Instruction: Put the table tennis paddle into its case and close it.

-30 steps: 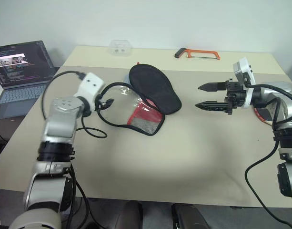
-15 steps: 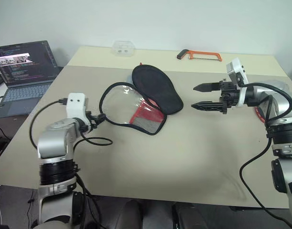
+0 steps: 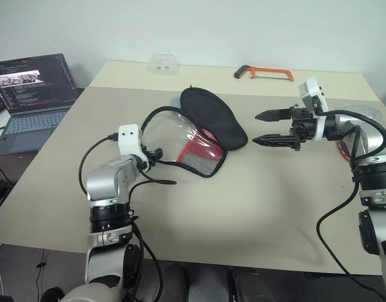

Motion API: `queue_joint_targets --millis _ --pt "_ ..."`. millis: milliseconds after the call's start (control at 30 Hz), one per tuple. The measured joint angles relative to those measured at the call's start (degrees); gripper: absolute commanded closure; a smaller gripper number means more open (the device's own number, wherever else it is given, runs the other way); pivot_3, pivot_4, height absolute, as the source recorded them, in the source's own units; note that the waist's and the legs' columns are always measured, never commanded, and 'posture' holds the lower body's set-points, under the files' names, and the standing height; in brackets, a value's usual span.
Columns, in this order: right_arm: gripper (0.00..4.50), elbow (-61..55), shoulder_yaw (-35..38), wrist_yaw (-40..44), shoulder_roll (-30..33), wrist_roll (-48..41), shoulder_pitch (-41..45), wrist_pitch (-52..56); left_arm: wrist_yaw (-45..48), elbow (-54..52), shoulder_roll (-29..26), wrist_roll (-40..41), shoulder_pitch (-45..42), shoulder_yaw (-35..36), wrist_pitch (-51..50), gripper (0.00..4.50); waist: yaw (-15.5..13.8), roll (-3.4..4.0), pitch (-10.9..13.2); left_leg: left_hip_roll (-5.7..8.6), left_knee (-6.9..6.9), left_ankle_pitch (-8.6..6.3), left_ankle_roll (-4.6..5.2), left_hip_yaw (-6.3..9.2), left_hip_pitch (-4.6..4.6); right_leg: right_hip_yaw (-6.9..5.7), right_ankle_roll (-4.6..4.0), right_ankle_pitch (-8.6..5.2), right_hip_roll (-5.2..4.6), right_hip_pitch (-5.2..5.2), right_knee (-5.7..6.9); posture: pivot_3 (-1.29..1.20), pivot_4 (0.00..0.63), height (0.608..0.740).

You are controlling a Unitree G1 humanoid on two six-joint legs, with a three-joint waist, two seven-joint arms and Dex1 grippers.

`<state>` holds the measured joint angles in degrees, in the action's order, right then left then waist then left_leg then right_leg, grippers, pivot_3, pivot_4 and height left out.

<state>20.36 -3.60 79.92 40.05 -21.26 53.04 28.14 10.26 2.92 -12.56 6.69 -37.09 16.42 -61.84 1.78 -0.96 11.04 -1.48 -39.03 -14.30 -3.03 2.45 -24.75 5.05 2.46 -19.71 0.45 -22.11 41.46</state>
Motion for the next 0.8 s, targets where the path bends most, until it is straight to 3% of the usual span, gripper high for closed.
queue_joint_targets --millis 300,433,667,800 --pt "0.00 -2.28 0.07 -0.51 0.79 -0.20 -1.32 1.27 -2.18 -0.42 0.41 1.34 0.32 0.74 -0.10 1.11 0.05 0.00 -0.01 -0.01 0.00 0.00 0.00 -0.01 0.01 0.01 0.00 0.00 0.00 0.00 0.00 0.00 0.150 0.740" --pt "0.00 -2.28 0.07 -1.08 0.77 -0.20 -1.32 1.35 -3.17 -0.52 0.97 2.02 0.37 0.90 0.03 1.97 0.02 0.00 -0.01 0.00 0.00 0.00 -0.01 0.00 0.01 0.01 0.00 0.00 0.00 0.01 0.00 0.00 0.150 0.740" --pt "0.00 -2.28 0.06 -1.22 0.32 -0.21 -1.31 1.35 -1.74 -0.46 -0.92 2.36 0.39 -1.75 0.62 4.48 0.00 0.00 -0.01 0.01 0.01 0.02 -0.04 0.01 0.00 0.00 0.00 0.00 0.00 0.02 -0.02 0.00 0.150 0.740" --pt "0.00 -2.29 0.06 -1.24 0.32 -0.21 -1.31 1.39 3.03 0.05 -6.44 2.05 0.34 -7.22 3.74 4.48 0.03 0.00 -0.01 0.00 0.02 0.04 -0.07 0.01 0.01 0.01 0.00 0.00 0.02 0.01 -0.03 0.00 0.150 0.740"
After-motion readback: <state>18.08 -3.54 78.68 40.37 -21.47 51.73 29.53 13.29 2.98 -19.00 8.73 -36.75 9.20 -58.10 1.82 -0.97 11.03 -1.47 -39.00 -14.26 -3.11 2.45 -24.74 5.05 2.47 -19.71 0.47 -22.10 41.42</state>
